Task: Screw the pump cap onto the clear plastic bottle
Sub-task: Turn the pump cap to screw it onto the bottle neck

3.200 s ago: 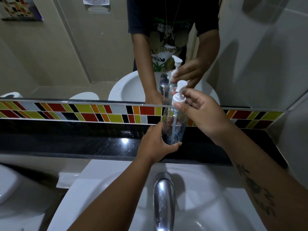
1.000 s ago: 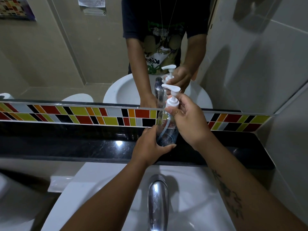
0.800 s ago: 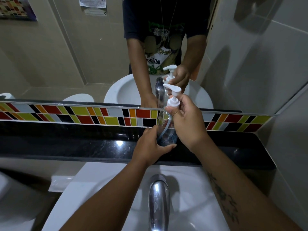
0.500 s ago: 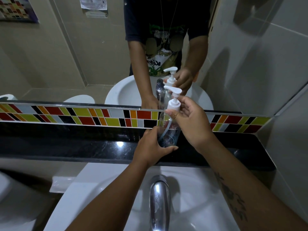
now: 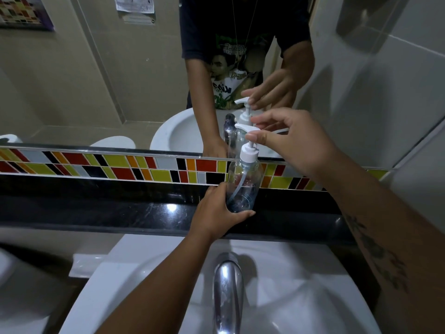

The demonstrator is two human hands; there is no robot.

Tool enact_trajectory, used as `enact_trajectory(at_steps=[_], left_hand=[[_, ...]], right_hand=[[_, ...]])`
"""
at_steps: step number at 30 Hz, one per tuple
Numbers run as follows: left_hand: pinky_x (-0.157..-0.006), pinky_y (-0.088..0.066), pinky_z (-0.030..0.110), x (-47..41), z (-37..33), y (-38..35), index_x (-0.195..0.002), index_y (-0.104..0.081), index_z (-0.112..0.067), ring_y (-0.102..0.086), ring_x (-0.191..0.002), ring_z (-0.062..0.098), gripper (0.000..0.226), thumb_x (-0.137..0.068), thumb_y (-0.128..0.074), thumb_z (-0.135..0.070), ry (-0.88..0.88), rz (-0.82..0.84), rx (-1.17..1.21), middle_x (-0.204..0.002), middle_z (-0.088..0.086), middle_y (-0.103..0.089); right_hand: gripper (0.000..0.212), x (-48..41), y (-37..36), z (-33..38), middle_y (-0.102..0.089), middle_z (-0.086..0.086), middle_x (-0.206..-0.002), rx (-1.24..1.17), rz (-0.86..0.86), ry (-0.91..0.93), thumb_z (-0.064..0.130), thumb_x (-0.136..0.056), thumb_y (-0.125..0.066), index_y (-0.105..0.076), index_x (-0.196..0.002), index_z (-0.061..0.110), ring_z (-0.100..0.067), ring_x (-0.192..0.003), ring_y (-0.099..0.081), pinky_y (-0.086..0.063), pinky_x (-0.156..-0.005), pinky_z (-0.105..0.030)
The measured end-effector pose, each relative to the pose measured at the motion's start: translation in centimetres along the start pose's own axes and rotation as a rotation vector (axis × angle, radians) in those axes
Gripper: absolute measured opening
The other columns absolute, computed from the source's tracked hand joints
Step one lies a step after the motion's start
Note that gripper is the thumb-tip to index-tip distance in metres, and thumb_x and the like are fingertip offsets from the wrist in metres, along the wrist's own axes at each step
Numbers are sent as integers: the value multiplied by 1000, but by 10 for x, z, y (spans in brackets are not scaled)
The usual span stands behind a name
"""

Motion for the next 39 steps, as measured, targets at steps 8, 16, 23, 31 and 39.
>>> enact_trajectory(at_steps=[8, 16, 23, 31, 39], left_hand=[[-89, -60, 41, -1, 1, 0, -123, -56, -32, -61, -104, 14, 73, -65, -85, -66, 10, 6, -4, -119, -5, -58], [-89, -59, 40, 0, 0, 0, -123, -56, -32, -61, -104, 14, 73, -66, -85, -65, 9, -1, -8, -118, -5, -58], [-90, -59, 38, 0, 0, -1, -124, -56, -31, -60, -106, 14, 72, -67, -86, -63, 11, 2, -5, -121, -4, -59], [-90, -59, 39, 0, 1, 0, -124, -56, -31, -60, -105, 14, 73, -66, -86, -64, 7, 6, -7, -119, -5, -59], [-90, -58, 38, -1, 0, 0, -124, -57, -30, -60, -107, 14, 73, -66, -86, -64, 5, 6, -14, -120, -4, -60]], right_hand=[[22, -4, 0, 2, -65, 9, -87, 64, 27, 71, 27, -82, -75, -73, -103, 20, -4, -82, -57, -40, -69, -7], [24, -6, 3, -2, -65, 15, -111, 155, 143, 148, 19, -94, -60, -70, -113, 30, -7, -104, -59, -46, -89, -28], [28, -5, 9, -2, -64, 5, -130, 182, 214, 173, 15, -95, -59, -69, -115, 32, -10, -125, -53, -44, -105, -40], [27, -7, 6, -4, -60, 7, -137, 170, 279, 171, 14, -96, -56, -66, -108, 35, -9, -128, -53, -45, -105, -44], [25, -7, 5, -3, -52, 14, -145, 143, 314, 185, 10, -97, -53, -66, -103, 32, -4, -135, -45, -37, -113, -39]])
Point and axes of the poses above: each hand's wrist, its own x-axis away from the middle knuckle, its own y-axis out of the back of the hand, z = x × y, the point moved 4 cm from there along -x, towards the middle knuckle
